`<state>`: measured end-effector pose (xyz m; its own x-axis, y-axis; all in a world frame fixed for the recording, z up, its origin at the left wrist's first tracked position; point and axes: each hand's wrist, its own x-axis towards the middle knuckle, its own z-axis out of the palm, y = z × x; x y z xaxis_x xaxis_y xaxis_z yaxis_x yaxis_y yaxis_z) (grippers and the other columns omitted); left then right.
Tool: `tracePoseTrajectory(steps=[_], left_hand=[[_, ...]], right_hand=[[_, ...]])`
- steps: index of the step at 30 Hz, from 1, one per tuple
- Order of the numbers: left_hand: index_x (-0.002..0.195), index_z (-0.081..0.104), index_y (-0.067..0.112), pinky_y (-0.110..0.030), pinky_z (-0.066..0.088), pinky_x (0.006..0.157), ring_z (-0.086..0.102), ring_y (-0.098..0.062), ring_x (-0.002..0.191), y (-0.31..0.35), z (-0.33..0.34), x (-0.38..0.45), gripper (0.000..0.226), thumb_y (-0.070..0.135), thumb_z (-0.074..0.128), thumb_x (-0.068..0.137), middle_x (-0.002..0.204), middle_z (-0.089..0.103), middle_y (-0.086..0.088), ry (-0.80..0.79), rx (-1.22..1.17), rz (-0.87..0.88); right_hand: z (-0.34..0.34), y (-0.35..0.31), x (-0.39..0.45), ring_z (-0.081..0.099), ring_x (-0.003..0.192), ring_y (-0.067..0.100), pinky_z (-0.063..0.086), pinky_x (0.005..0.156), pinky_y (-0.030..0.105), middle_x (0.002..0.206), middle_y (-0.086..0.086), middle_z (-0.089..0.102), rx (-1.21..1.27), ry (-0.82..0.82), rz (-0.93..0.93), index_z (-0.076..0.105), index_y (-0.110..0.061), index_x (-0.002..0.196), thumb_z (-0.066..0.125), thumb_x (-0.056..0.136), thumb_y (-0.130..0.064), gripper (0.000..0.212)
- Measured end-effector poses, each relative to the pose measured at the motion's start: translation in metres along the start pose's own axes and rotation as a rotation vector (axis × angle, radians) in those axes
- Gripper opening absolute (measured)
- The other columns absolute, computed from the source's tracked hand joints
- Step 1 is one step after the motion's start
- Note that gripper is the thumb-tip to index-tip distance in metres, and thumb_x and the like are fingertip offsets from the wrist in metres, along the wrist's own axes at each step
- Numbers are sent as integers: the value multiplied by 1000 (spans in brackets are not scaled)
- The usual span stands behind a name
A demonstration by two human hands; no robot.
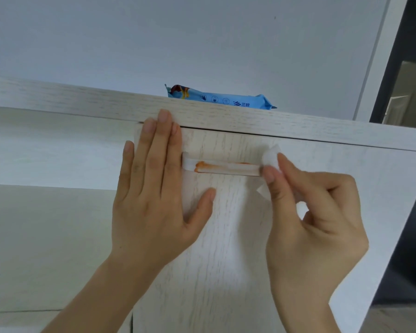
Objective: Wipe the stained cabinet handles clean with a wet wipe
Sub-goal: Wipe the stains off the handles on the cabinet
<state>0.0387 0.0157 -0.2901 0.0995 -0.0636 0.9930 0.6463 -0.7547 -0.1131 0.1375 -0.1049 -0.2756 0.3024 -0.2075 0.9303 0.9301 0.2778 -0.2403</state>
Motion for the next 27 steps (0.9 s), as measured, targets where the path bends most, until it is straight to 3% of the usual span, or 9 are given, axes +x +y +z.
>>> tracePoseTrajectory(steps=[2, 6, 10, 13, 27], left_hand=[[145, 19, -8, -44, 15, 119, 18, -31, 144, 0, 0, -1, 76, 45, 41, 95, 152, 17, -16, -3, 0, -3], [145, 20, -8, -44, 15, 119, 18, -31, 144, 1, -1, -1, 77, 45, 43, 94, 152, 17, -16, -7, 3, -5], [145, 19, -7, -43, 13, 120, 18, -31, 144, 1, -1, 0, 76, 45, 42, 95, 153, 17, -16, -15, 1, -3], [146, 19, -7, -43, 14, 120, 18, -31, 144, 0, -2, -1, 76, 45, 42, 95, 153, 17, -15, -10, 10, 6], [146, 20, -6, -43, 14, 120, 19, -31, 144, -1, -1, -2, 75, 45, 42, 96, 153, 17, -15, -2, 10, 3]], right_hand=[[-2, 1, -1, 47, 72, -5, 36, 69, 4, 78, 2, 51, -41, -10, -59, 64, -7, 106, 71, 82, -9, 25], [-5, -1, -1, 49, 75, -7, 36, 70, 4, 81, -1, 52, -5, -3, -2, 63, -9, 108, 68, 84, -11, 25], [-2, -7, -3, 50, 71, 6, 38, 69, 6, 86, 3, 52, -96, -42, -75, 66, -6, 105, 67, 85, -8, 20], [0, -7, 4, 47, 66, -1, 37, 68, 3, 85, 0, 50, -86, -38, -47, 68, -9, 102, 68, 84, -9, 18], [-6, -15, 9, 47, 70, -2, 36, 68, 1, 84, -1, 50, -182, -138, -8, 70, -14, 100, 67, 84, -16, 16]])
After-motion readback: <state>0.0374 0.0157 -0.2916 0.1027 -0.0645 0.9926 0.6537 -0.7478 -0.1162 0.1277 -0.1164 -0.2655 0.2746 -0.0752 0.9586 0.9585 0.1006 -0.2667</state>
